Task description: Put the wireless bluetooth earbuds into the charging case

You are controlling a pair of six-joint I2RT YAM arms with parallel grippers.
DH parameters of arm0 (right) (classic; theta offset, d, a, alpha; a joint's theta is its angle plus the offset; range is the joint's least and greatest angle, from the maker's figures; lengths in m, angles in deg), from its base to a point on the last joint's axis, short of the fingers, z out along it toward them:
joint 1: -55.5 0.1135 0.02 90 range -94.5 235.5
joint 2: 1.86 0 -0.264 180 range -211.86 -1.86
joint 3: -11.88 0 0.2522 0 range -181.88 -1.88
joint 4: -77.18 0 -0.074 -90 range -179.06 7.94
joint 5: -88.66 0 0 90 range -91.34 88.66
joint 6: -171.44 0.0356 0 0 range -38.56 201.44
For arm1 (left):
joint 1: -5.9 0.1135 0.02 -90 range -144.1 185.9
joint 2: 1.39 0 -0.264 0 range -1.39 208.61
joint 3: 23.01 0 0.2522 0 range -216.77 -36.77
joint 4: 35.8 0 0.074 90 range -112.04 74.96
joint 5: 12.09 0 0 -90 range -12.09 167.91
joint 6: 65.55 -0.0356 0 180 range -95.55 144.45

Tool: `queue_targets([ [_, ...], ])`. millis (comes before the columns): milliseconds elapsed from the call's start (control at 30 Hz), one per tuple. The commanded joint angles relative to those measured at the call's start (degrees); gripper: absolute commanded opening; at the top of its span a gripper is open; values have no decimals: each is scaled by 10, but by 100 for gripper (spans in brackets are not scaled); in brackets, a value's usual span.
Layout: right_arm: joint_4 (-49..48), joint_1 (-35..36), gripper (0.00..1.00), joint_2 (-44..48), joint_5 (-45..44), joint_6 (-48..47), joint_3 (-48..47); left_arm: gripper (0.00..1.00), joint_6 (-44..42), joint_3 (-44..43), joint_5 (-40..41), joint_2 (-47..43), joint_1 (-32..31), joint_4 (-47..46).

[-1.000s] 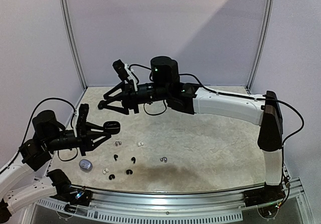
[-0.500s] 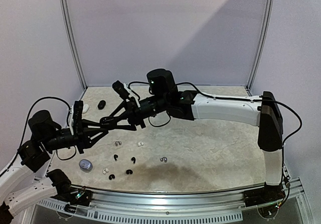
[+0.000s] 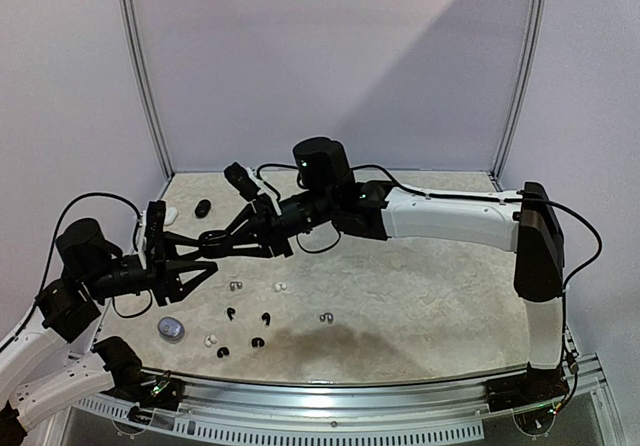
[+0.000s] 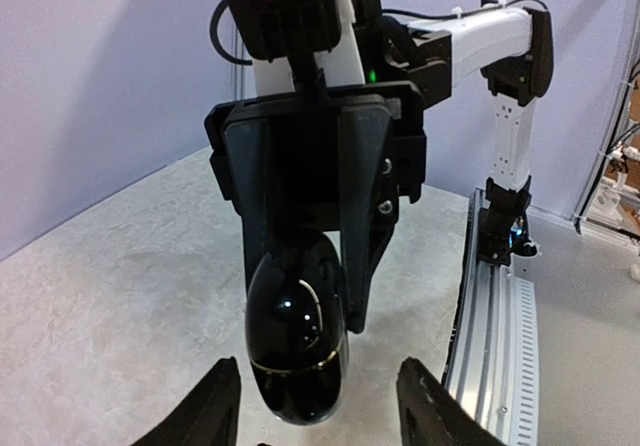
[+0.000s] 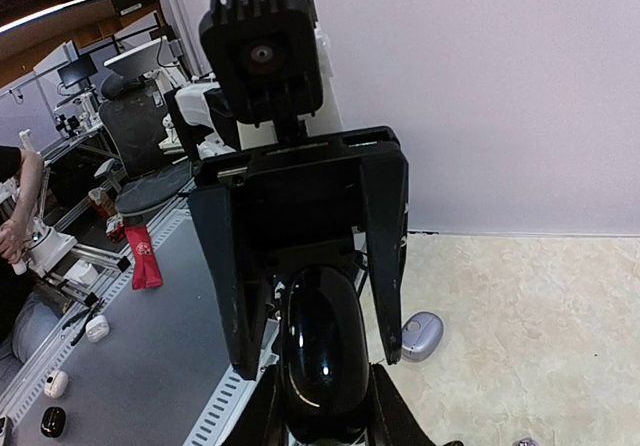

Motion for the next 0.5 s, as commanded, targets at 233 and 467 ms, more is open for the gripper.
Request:
queue_targets([
  [233, 29, 1, 0, 17, -28, -30, -5, 34, -78, -26, -13, 17, 3, 34],
  [467, 38, 2, 0, 16, -36, -49, -9, 0, -89, -34, -17, 33, 3, 40],
])
